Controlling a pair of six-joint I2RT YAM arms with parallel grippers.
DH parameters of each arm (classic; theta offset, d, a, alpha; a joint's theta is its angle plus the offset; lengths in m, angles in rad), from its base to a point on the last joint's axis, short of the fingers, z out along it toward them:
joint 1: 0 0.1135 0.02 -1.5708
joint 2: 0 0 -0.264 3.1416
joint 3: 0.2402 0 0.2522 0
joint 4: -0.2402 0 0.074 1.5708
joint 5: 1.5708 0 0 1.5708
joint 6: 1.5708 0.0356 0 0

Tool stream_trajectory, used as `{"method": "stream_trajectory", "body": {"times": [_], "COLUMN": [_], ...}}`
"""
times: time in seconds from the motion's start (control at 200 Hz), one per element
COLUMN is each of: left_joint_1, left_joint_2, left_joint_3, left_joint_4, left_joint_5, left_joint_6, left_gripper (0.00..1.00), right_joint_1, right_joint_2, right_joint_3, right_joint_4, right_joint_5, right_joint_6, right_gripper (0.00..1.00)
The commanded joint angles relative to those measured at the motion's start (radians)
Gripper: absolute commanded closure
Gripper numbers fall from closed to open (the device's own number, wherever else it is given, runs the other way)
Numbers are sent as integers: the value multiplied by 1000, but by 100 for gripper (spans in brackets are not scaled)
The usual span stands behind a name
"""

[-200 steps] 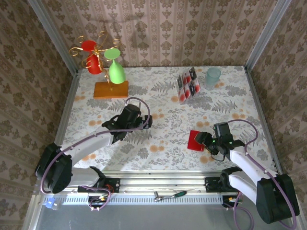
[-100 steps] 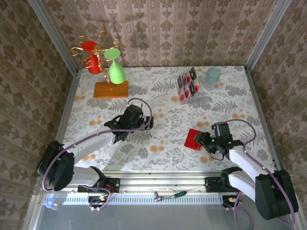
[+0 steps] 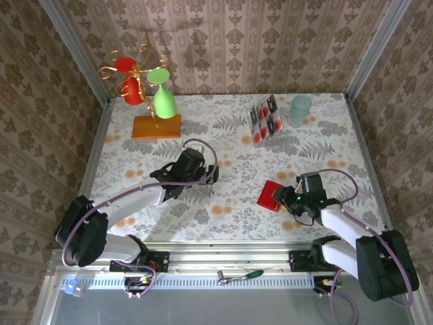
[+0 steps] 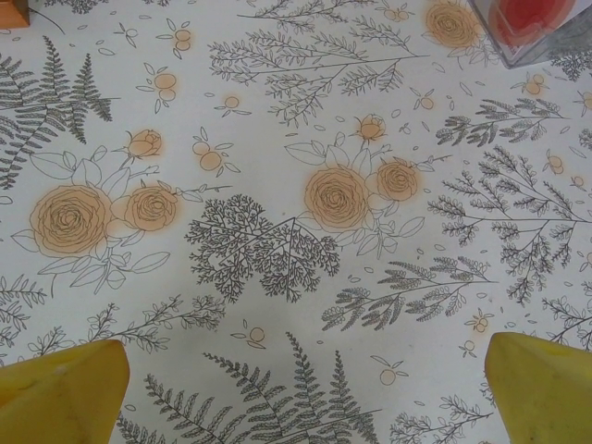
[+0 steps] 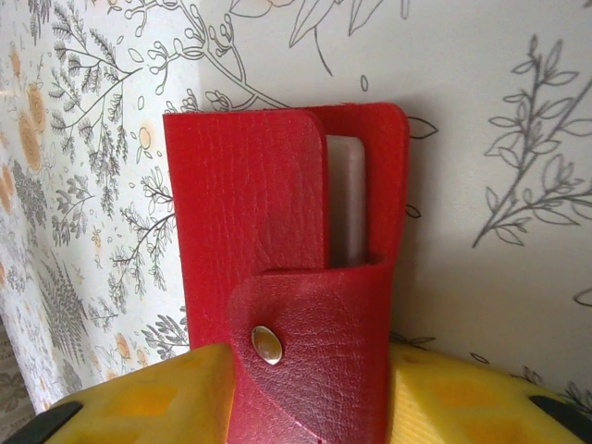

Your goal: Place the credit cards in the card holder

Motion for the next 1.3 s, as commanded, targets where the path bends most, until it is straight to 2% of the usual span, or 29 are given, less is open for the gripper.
{"method": "stream_trajectory", "body": {"times": [0.0,0.115,0.315,0.45,0.55,0.75,0.885,1.035,1.17,1.295], "left_joint_1": [-11,-12,-11,-3,36,123,233,308,317,348], "left_joint_2": [7,8,0,-43,-80,-174,-189,-181,-168,-168], "left_joint_3": [34,31,13,-36,-34,-46,-31,1,8,-39], "left_joint_4": [-3,-1,55,133,113,140,148,161,197,276], "left_joint_5": [-6,-7,17,-95,-58,158,375,553,653,670], "left_joint_6": [-2,-2,5,-107,-124,-60,-92,-114,-152,-224], "left_gripper": [0,0,0,0,0,0,0,0,0,1], "right_joint_1": [6,6,4,6,9,89,182,277,345,381], "right_joint_2": [20,24,9,19,32,86,170,298,414,480], "right_joint_3": [-14,-13,11,52,91,226,339,469,569,617], "right_joint_4": [64,87,83,90,123,175,244,344,426,495], "right_joint_5": [-35,-48,-63,-105,-166,-239,-262,-299,-325,-328], "right_joint_6": [11,14,10,6,24,66,105,161,216,275], "right_gripper": [58,69,100,100,100,100,100,100,100,100]}}
